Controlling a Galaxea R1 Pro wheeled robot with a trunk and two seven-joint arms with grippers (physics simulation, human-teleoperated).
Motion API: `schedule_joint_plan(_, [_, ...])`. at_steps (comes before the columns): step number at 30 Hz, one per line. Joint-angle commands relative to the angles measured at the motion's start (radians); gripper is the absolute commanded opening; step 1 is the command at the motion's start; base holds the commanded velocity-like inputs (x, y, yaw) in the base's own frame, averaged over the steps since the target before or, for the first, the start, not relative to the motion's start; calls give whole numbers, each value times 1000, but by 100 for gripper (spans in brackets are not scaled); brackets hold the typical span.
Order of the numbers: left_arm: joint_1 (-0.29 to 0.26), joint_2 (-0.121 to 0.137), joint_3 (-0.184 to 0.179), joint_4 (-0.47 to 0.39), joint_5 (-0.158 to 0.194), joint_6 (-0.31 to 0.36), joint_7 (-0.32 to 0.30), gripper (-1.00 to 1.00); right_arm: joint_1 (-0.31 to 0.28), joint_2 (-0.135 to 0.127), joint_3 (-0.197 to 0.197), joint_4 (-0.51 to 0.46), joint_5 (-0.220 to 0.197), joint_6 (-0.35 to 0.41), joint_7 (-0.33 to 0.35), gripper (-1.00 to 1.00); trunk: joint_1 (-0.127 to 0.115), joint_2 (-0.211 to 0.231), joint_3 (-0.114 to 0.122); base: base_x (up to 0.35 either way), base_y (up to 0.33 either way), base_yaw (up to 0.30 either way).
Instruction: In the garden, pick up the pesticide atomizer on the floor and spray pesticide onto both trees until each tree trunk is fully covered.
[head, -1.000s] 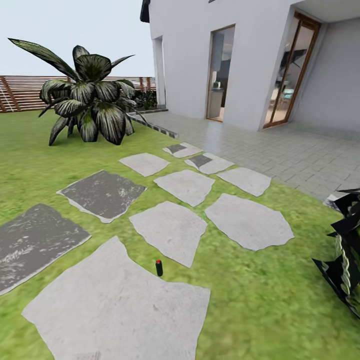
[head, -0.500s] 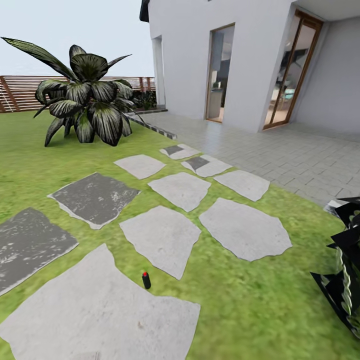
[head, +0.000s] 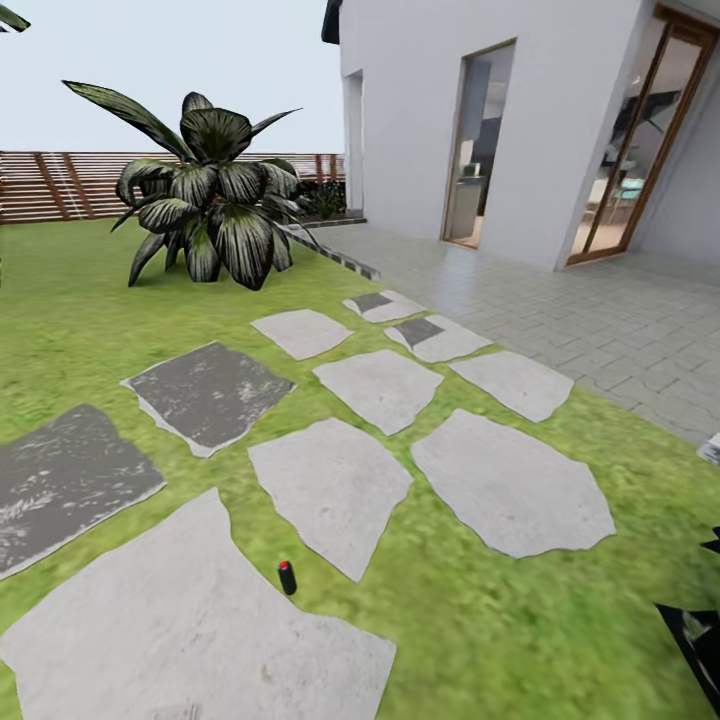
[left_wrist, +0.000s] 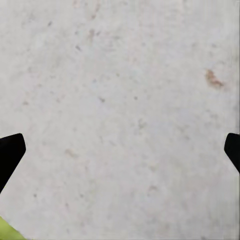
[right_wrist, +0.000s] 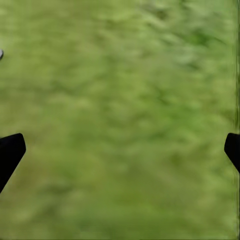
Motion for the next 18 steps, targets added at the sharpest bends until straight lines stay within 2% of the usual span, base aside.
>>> schedule_joint_plan(1, [-1,0,2,1,2,-3,0,100,0,0,-1,1,0,-3,0,100,0,0,-1,183,-231,32])
schedule_joint_plan(7, [-1,0,2,1,2,-3,0,100,0,0,-3,0,0,-3,0,100,0,0,-1,167,-177,10])
schedule_joint_plan(18, [0,0,1,1,2,-5,0,100,0,0,-1,-6,-2,-3,0,100,0,0,-1,8,-6,0])
